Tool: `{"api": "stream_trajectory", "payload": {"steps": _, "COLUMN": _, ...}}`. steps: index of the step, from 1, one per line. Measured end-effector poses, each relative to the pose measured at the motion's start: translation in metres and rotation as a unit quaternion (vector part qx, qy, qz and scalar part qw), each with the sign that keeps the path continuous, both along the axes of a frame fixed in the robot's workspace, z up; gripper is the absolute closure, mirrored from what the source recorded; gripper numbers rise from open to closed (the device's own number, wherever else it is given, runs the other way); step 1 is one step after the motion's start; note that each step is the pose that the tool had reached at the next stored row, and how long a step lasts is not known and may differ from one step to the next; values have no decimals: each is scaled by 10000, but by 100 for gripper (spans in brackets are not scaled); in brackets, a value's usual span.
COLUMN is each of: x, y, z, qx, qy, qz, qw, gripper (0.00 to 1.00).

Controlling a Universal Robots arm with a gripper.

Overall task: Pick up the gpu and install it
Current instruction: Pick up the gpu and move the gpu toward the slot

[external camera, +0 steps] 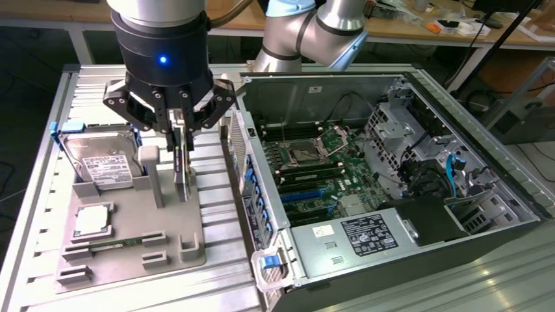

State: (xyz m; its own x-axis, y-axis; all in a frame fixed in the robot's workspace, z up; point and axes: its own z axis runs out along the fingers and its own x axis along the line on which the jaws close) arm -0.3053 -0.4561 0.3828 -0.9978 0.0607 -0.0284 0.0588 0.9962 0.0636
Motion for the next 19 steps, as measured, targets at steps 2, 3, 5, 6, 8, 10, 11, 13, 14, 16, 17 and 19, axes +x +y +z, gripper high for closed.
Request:
{"api": "stream_trajectory", "payload": {"steps": 2, "x": 0, "y": 0, "z": 10, "qx": -1, "qy": 0, "qz": 0, "qw": 10000, "gripper": 73}}
{"api": "stream_trajectory", "payload": {"steps": 3, "x": 0, "y": 0, "z": 15, "qx": -1, "qy": 0, "qz": 0, "qw": 10000, "gripper": 73}}
{"api": "stream_trajectory", "payload": {"steps": 5, "x": 0, "y": 0, "z": 27, "qx": -1, "qy": 0, "qz": 0, "qw": 10000, "gripper": 73}}
{"api": "stream_trajectory", "payload": {"steps": 6, "x": 0, "y": 0, "z": 34, "qx": 0, "qy": 0, "qz": 0, "qw": 10000, "gripper": 73}}
{"api": "stream_trajectory", "payload": {"steps": 8, "x": 0, "y": 0, "z": 48, "qx": -1, "qy": 0, "qz": 0, "qw": 10000, "gripper": 73}}
{"api": "stream_trajectory", "payload": {"steps": 10, "x": 0, "y": 0, "z": 63, "qx": 0, "qy": 0, "qz": 0, "qw": 10000, "gripper": 73}}
{"api": "stream_trajectory", "payload": {"steps": 11, "x": 0, "y": 0, "z": 71, "qx": 0, "qy": 0, "qz": 0, "qw": 10000, "gripper": 73}}
{"api": "stream_trajectory", "payload": {"steps": 13, "x": 0, "y": 0, "z": 85, "qx": 0, "qy": 0, "qz": 0, "qw": 10000, "gripper": 73}}
{"api": "stream_trajectory", "payload": {"steps": 14, "x": 0, "y": 0, "z": 92, "qx": -1, "qy": 0, "qz": 0, "qw": 10000, "gripper": 73}}
{"api": "stream_trajectory", "payload": {"steps": 16, "x": 0, "y": 0, "z": 106, "qx": 0, "qy": 0, "qz": 0, "qw": 10000, "gripper": 73}}
{"api": "stream_trajectory", "payload": {"steps": 17, "x": 0, "y": 0, "z": 112, "qx": 0, "qy": 0, "qz": 0, "qw": 10000, "gripper": 73}}
{"api": "stream_trajectory", "payload": {"steps": 19, "x": 0, "y": 0, "z": 123, "qx": 0, "qy": 0, "qz": 0, "qw": 10000, "gripper": 73}}
